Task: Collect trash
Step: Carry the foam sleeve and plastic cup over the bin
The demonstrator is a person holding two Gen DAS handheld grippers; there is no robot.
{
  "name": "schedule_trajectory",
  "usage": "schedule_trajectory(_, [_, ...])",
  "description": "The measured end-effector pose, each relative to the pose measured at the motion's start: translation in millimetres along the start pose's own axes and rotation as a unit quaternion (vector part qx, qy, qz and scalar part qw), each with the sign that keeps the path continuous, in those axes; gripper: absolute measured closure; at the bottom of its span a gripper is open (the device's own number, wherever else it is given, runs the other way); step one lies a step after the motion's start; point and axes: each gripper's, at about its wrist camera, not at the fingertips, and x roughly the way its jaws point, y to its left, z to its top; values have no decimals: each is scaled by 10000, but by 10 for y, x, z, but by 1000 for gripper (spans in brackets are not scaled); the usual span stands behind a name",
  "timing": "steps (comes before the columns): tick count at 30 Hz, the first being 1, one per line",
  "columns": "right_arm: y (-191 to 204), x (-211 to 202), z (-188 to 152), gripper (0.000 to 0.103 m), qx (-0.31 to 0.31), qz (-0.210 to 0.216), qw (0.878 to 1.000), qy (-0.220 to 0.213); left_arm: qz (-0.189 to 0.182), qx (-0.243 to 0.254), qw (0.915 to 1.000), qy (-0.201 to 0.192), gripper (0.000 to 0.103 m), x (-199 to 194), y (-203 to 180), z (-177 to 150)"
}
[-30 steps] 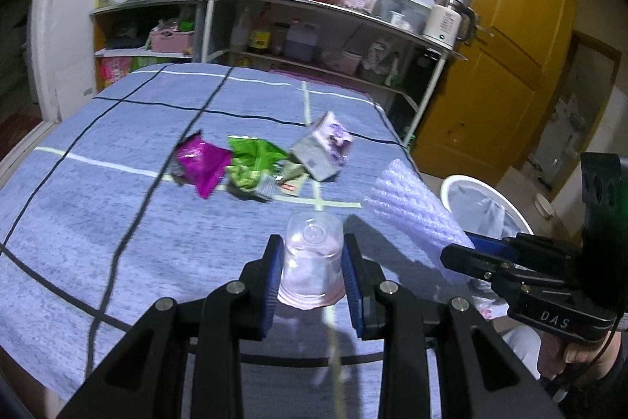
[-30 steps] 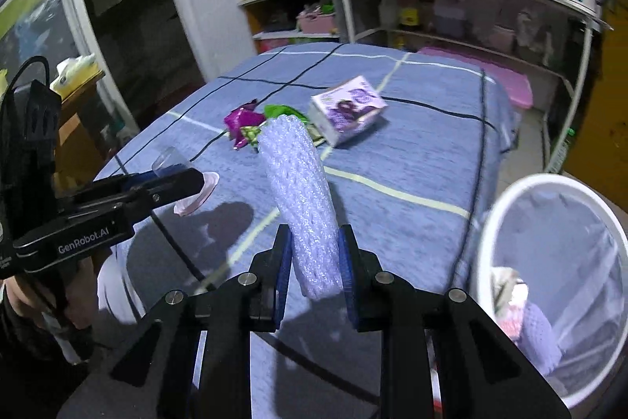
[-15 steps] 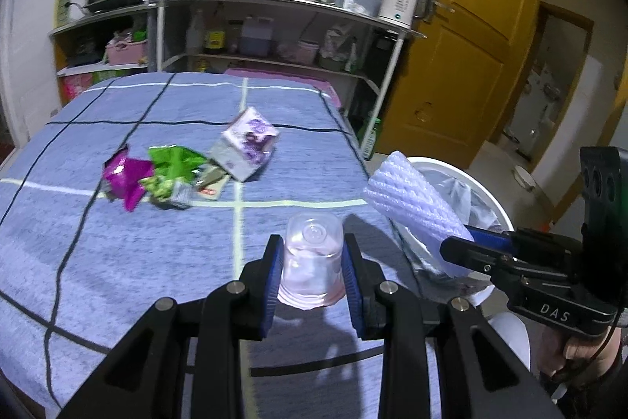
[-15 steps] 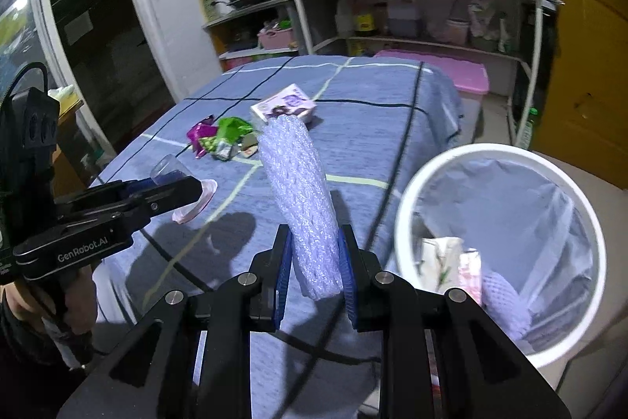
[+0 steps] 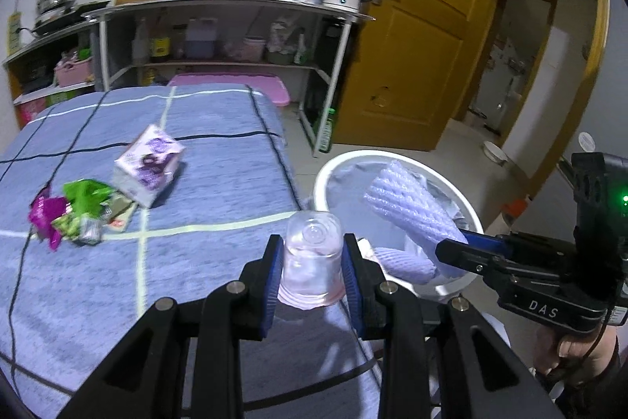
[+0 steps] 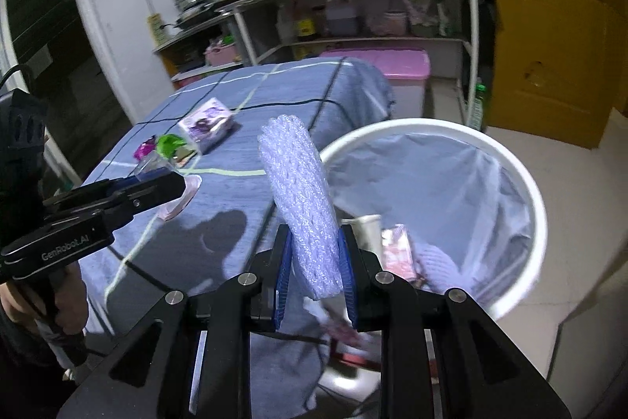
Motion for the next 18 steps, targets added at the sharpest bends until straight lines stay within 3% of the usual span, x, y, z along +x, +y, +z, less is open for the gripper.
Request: schedule_trajectory(18, [-549,36,-95,78,510,-349,9980,165,-531,354,9973,363,72,593,-480,148])
